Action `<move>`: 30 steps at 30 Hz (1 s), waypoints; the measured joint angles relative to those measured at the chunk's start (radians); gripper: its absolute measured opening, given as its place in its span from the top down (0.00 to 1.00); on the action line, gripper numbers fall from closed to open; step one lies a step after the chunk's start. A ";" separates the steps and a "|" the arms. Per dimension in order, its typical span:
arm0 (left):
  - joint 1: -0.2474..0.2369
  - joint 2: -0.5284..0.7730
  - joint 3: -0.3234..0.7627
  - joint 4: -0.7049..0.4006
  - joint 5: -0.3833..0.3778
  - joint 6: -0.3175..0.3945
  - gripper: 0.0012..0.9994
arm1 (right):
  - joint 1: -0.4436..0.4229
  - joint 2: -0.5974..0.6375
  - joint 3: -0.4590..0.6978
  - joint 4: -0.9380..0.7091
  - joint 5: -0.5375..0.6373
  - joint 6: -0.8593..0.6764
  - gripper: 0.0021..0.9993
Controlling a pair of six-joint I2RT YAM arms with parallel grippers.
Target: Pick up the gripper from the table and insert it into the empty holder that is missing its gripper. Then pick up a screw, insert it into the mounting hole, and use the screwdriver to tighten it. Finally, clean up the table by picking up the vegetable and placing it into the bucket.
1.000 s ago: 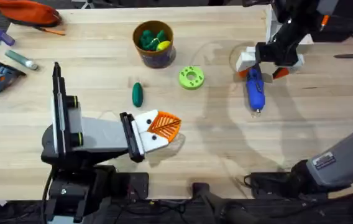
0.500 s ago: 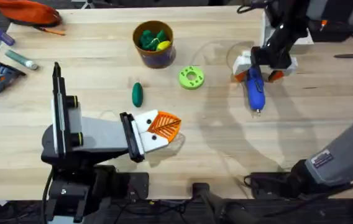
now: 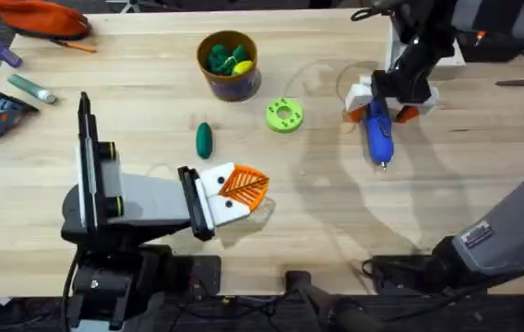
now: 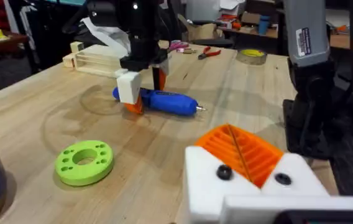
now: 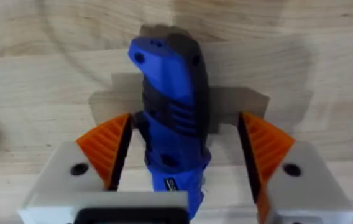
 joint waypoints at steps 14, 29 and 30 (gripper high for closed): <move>0.000 0.000 0.000 0.000 0.000 0.000 0.99 | 0.000 0.000 0.000 0.007 -0.001 -0.001 0.56; 0.000 0.000 0.000 0.000 0.000 0.000 0.99 | 0.000 0.002 0.000 0.009 0.008 -0.004 0.98; 0.000 0.000 0.000 0.000 0.000 0.000 0.99 | 0.000 0.002 0.000 0.009 0.009 -0.004 0.98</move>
